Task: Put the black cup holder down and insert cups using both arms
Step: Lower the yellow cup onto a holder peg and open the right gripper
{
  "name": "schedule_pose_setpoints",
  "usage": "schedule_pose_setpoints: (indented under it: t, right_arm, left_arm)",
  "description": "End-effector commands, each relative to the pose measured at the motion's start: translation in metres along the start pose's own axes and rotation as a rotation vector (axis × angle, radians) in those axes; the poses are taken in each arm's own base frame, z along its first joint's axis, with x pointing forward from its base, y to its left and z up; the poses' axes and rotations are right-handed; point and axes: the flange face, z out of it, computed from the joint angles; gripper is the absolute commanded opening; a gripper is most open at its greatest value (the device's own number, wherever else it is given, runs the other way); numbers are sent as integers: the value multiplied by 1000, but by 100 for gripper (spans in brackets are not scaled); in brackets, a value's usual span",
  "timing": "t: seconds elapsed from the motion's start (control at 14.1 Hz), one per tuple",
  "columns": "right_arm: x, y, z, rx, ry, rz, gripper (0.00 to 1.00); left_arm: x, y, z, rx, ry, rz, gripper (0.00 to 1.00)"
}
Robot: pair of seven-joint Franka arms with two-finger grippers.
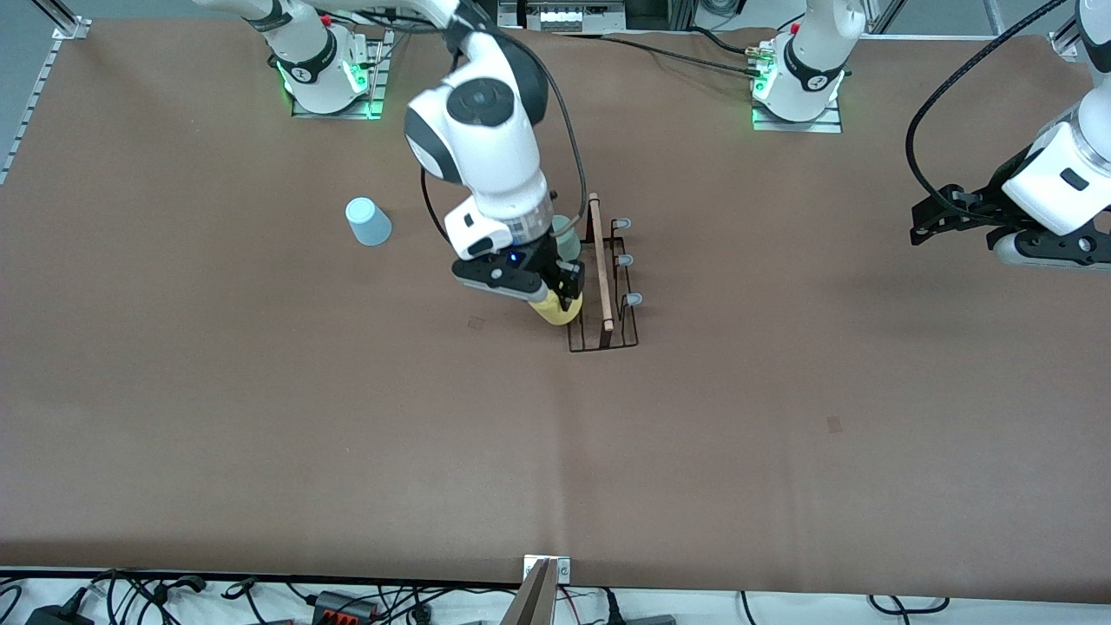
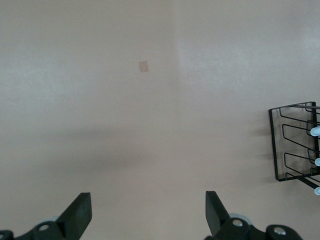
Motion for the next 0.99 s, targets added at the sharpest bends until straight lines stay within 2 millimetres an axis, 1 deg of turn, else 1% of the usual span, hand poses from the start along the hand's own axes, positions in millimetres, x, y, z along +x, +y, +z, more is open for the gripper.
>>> schedule_pose_setpoints:
  t: [0.0, 0.07, 0.21, 0.28, 0.49, 0.57, 0.64, 0.71, 0.78, 0.85, 0.92]
  right_arm:
    - [-9, -10, 9, -15, 14, -14, 11]
    - [-12, -11, 14, -18, 10, -17, 11]
    - [-21, -15, 12, -15, 2, -25, 11]
    - [-22, -16, 13, -16, 1, -25, 11]
    - [-43, -25, 14, -14, -2, -28, 13]
    - [-49, -27, 19, -20, -6, -36, 15]
    - [-50, -26, 23, -25, -9, -37, 26]
    - [-53, -25, 30, -33, -13, -42, 32]
    - [-52, -24, 33, -38, -12, -44, 42]
    - [-51, -24, 33, -39, -11, -46, 54]
    - [-48, -22, 34, -39, -9, -46, 69]
  left_arm:
    - [-3, -3, -4, -12, 1, 13, 100]
    - [-3, -3, -4, -12, 1, 13, 100]
    - [-3, -3, -4, -12, 0, 13, 100]
    - [-3, -3, -4, -12, 0, 13, 100]
    - [-3, -3, -4, -12, 0, 13, 100]
    - [-3, -3, -4, -12, 0, 13, 100]
    - [-3, -3, -4, -12, 0, 12, 100]
    - [-3, -3, -4, -12, 0, 13, 100]
    - [-3, -3, -4, -12, 0, 12, 100]
    - [-3, -3, -4, -12, 0, 13, 100]
    - [-3, -3, -4, -12, 1, 13, 100]
